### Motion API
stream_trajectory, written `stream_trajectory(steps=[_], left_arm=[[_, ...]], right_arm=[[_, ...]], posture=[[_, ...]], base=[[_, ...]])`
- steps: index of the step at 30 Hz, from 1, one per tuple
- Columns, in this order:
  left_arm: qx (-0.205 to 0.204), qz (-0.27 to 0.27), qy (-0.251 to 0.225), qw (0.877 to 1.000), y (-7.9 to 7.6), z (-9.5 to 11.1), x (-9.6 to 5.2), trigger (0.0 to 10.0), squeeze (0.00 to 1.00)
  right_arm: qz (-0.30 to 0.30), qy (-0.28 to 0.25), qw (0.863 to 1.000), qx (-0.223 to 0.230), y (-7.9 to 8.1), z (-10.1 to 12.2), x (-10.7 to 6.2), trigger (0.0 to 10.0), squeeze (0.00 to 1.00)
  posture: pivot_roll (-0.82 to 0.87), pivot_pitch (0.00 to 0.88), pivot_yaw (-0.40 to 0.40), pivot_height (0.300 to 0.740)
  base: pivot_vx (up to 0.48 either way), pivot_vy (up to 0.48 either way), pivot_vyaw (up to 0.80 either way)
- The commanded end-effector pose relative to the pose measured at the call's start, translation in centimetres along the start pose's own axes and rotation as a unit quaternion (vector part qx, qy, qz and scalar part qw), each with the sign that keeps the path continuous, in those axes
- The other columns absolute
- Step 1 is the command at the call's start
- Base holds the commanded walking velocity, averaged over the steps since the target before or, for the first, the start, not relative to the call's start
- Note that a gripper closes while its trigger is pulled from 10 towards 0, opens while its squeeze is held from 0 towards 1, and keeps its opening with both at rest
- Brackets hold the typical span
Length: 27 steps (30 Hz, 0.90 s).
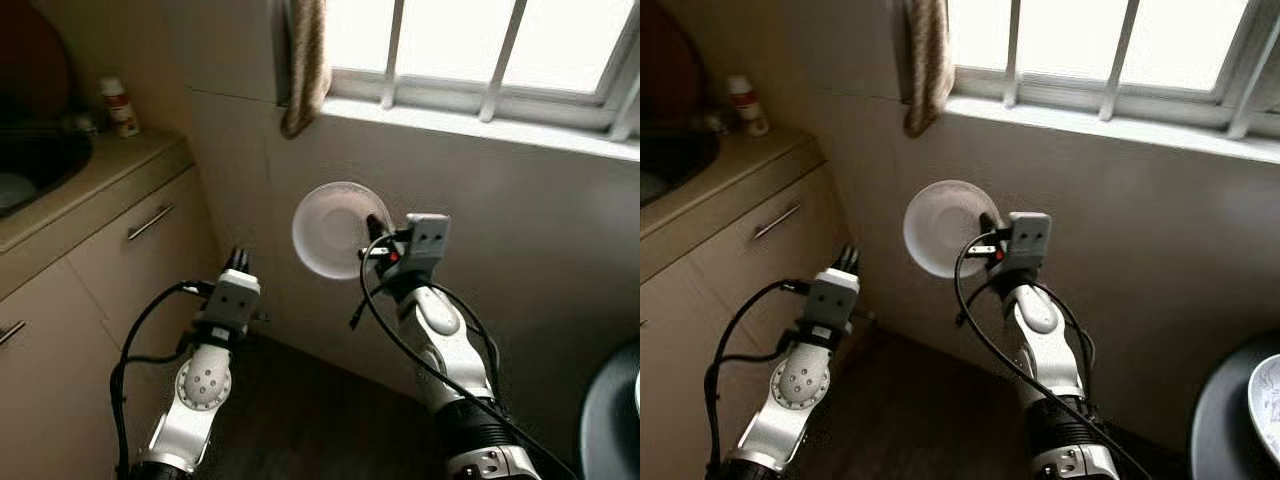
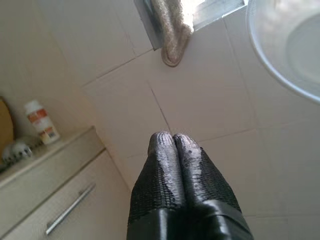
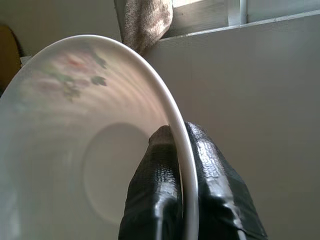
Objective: Kitchen organization
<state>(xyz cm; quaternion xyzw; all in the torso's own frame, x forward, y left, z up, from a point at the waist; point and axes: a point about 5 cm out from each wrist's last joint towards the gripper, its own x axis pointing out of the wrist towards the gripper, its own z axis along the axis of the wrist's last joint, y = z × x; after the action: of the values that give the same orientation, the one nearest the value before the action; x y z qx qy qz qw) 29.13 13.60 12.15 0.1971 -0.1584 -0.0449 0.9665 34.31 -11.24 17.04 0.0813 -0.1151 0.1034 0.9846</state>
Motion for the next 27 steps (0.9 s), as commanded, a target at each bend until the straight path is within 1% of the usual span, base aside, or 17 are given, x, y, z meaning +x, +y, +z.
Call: stream_trajectory(steps=[1,10,14,20,27], left_arm=[[0.004,0.009,-0.006,1.0,0.9,0.1,0.0,10.0,0.0],[0.004,0.012,-0.011,1.0,1.0,0.2,0.1,10.0,0.0],[-0.001,0.011,-0.024,1.0,1.0,0.6,0.1,10.0,0.0],[-0.001,0.026,-0.039,0.999,1.6,1.3,0.5,10.0,0.0],[-0.001,0.027,-0.05,0.998,1.7,1.8,0.8,10.0,0.0]], right_arm=[[0.021,-0.022,1.0,-0.008,1.4,0.7,0.3,0.0,0.0],[0.026,-0.026,0.999,-0.019,1.7,0.7,0.3,0.0,0.0],[0.028,-0.033,0.999,-0.031,1.9,0.8,0.4,0.0,0.0],[0.028,-0.048,0.998,-0.043,2.1,1.3,0.6,0.0,0.0],[0.027,-0.056,0.997,-0.047,2.0,1.6,0.9,0.0,0.0]], posture=[[-0.04,0.0,-0.02,0.74],[-0.03,0.0,-0.021,0.74],[-0.03,0.0,-0.021,0.74],[-0.03,0.0,-0.02,0.74],[-0.03,0.0,-0.017,0.74]], base=[[0.0,0.0,0.8],[0.0,0.0,0.8],[0.0,0.0,0.8],[0.306,0.0,0.8],[0.336,0.0,0.8]])
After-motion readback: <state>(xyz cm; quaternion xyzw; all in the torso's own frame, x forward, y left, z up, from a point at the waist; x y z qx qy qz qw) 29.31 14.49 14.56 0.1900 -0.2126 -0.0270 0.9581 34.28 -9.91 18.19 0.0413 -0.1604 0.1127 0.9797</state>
